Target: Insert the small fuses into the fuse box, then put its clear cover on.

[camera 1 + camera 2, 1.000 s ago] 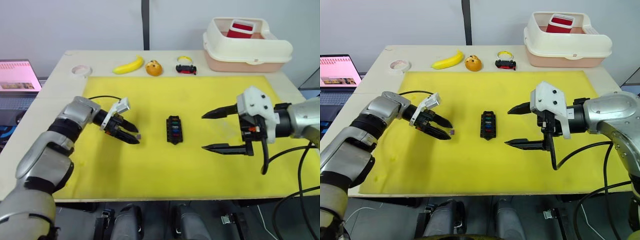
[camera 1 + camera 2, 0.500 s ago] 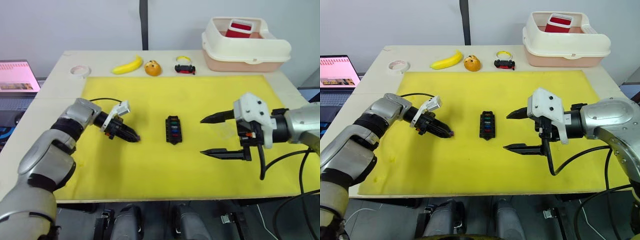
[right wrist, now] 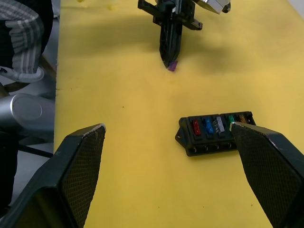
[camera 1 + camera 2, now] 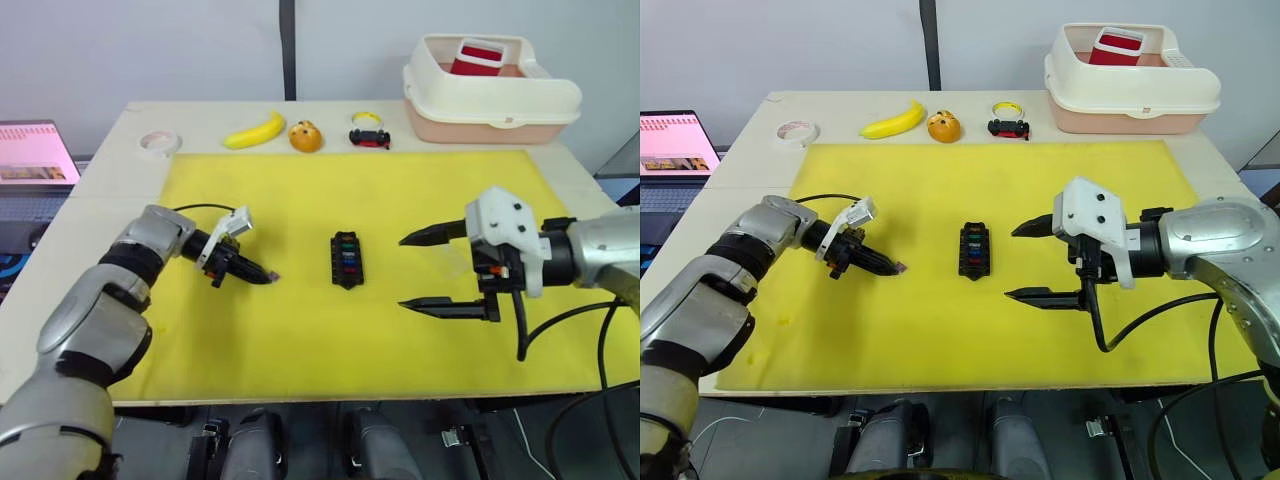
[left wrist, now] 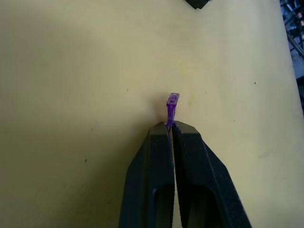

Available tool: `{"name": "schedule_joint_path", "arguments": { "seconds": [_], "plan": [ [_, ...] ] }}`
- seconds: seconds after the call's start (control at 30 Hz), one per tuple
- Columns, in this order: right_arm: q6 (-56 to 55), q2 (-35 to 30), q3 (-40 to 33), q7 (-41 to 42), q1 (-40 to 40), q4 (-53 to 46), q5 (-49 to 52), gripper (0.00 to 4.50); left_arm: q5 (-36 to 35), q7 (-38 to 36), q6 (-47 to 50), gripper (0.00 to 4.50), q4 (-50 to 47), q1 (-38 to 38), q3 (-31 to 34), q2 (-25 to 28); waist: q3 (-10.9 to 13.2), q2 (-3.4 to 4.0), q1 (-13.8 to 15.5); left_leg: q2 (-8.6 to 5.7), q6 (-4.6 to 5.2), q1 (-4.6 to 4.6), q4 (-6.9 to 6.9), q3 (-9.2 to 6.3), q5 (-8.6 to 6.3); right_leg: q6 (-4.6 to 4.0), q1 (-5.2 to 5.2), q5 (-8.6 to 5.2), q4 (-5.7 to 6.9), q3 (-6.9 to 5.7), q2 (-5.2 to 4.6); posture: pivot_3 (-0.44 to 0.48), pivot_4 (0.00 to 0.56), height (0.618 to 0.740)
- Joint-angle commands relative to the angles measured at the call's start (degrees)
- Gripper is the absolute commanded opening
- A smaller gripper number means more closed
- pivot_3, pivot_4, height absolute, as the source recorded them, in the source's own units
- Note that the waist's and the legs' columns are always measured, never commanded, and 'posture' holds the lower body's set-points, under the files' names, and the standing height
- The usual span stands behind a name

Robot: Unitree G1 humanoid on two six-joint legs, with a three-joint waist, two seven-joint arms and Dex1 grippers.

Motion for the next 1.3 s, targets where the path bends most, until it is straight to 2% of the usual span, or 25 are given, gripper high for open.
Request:
{"name": "schedule_joint_path", "arguments": {
  "seconds": [0.03,0.3,0.5,0.63,0.8,0.97,1.13,1.2,1.3],
  "plan": [
    [-0.3,-0.37,-0.75,-0.99,-0.01,-1.98,0.66,4.5,-1.05,-0.22,2.86,0.07,-3.27,1.37,2.96,1.74,0.0,0.0,-0.02,0.0,0.0,-0.01,0.0,0.0,0.0,0.0,0.0,0.0,0.0,0.0,0.0,0.0,0.15,0.739],
    [0.92,0.96,-0.67,-4.08,1.41,-4.62,2.78,4.5,-5.44,0.54,16.48,0.07,-19.84,8.79,16.52,6.32,0.0,0.0,0.1,0.01,0.0,-0.01,0.02,-0.02,0.0,0.01,0.0,0.01,0.02,0.0,-0.02,0.0,0.15,0.739],
    [0.48,1.41,0.46,-4.85,1.11,-4.55,3.05,4.5,-5.67,3.21,23.14,0.07,-32.4,16.83,21.85,8.52,0.0,0.0,0.1,0.01,-0.01,0.0,0.02,0.02,0.01,0.02,0.02,0.01,0.02,-0.02,-0.02,0.0,0.15,0.739],
    [0.24,1.71,1.43,-4.98,0.34,-4.18,2.77,4.5,-3.01,4.69,22.11,0.07,-33.22,17.56,22.68,8.25,0.0,0.0,0.26,0.0,-0.02,0.01,0.03,0.04,0.01,0.03,0.04,0.02,0.03,-0.05,-0.02,0.0,0.15,0.739],
    [0.28,1.77,1.49,-5.22,0.39,-4.3,2.72,4.5,-3.67,4.7,26.54,0.07,-33.26,16.19,24.0,7.99,0.0,0.0,0.21,-0.01,-0.03,0.0,0.03,0.08,0.02,0.03,0.05,0.02,0.02,-0.05,-0.03,0.0,0.15,0.739],
    [0.5,2.23,1.58,-6.36,0.86,-4.96,2.87,4.5,-7.32,9.93,36.69,0.07,-37.34,18.48,28.01,5.34,0.0,0.0,0.15,-0.01,-0.02,0.0,0.03,0.06,0.02,0.04,0.05,0.02,0.02,-0.05,-0.01,0.0,0.15,0.739],
    [0.73,2.49,1.81,-7.09,1.17,-5.58,3.03,4.5,-11.46,19.91,46.11,0.07,-45.06,24.08,34.67,2.44,0.0,0.0,0.07,0.01,-0.03,0.02,0.03,0.01,0.02,0.05,0.04,0.03,0.05,-0.02,0.0,0.0,0.15,0.739],
    [0.64,2.45,1.92,-7.24,1.33,-5.66,2.99,4.5,-13.38,23.54,49.93,0.07,-48.64,27.26,37.48,1.93,0.0,0.0,0.07,0.01,-0.03,0.02,0.02,0.01,0.02,0.06,0.04,0.03,0.07,-0.03,0.0,0.0,0.15,0.739],
    [0.29,2.4,2.13,-7.2,1.59,-5.59,2.61,4.5,-13.8,26.58,50.5,0.07,-55.33,33.73,38.43,3.26,0.0,0.01,-0.09,0.01,-0.03,0.03,0.02,-0.03,0.02,0.06,0.04,0.03,0.06,-0.01,-0.02,0.0,0.15,0.739]
  ]
}}
